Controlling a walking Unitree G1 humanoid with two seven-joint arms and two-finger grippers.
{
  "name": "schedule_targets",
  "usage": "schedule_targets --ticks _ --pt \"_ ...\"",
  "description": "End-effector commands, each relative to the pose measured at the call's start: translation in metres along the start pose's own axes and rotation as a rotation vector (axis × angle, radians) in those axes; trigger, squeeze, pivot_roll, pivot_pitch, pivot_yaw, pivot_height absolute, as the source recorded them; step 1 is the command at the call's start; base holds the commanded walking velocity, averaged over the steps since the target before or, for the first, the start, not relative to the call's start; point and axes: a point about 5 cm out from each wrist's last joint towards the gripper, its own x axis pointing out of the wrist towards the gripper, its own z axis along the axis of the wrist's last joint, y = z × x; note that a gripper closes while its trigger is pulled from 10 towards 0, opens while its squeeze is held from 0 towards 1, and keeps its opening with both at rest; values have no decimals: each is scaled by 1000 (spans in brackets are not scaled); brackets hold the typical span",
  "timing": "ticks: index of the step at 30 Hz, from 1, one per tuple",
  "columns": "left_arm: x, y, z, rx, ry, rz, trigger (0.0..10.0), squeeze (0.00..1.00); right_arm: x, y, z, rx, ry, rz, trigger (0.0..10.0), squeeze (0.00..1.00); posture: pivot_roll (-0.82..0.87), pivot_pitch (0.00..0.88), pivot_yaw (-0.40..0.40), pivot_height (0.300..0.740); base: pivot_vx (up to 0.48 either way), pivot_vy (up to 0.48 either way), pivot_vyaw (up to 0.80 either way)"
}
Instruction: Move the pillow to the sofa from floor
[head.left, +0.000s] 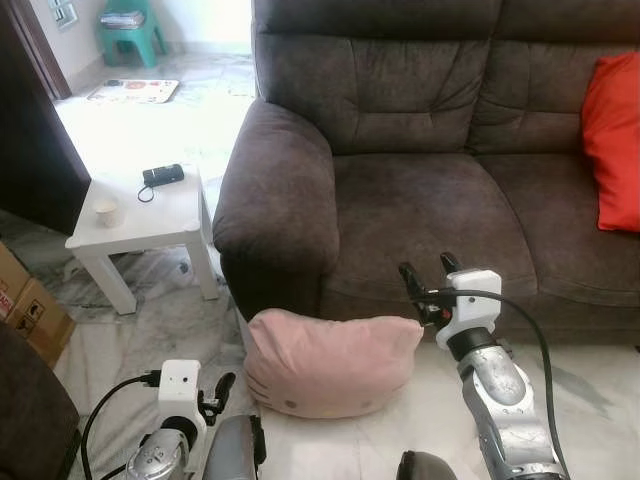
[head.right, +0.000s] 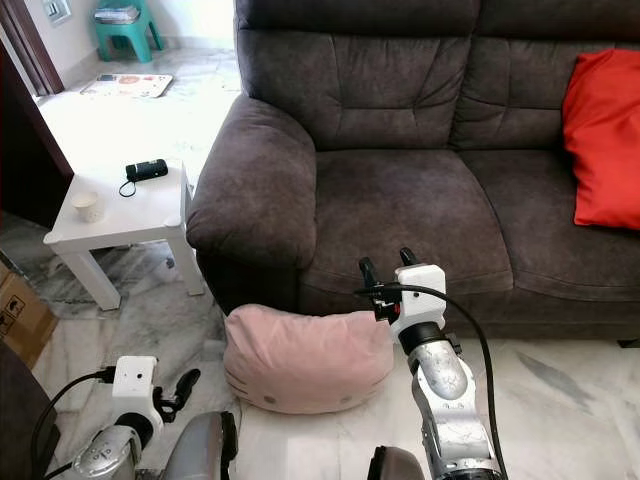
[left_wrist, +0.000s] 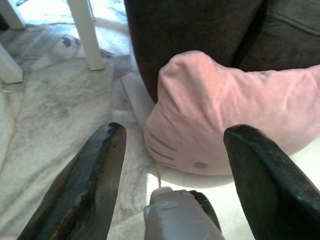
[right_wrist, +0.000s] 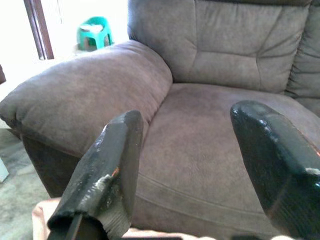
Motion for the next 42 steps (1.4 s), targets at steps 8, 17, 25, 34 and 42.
schedule_targets --ticks 8,17,25,34,42 --pt "2 -1 -1 10 -3 -20 10000 0 3 1 2 5 -7 0 10000 0 39 52 -20 591 304 0 0" --pt "2 -2 0 23 -9 -23 10000 0 4 2 2 6 -8 5 10000 0 38 52 -23 591 303 0 0" --pt "3 -2 -4 33 1 -18 10000 0 4 2 2 -25 -5 26 10000 0 33 52 -23 591 302 0 0" --pt "5 -4 -18 48 87 -51 10000 0 2 1 1 -25 -2 32 10000 0 28 50 -25 591 33 0 439" --pt "12 -1 -27 101 152 -68 10000 0 2 1 2 -23 -3 34 10000 0 19 61 -29 591 0 0 0"
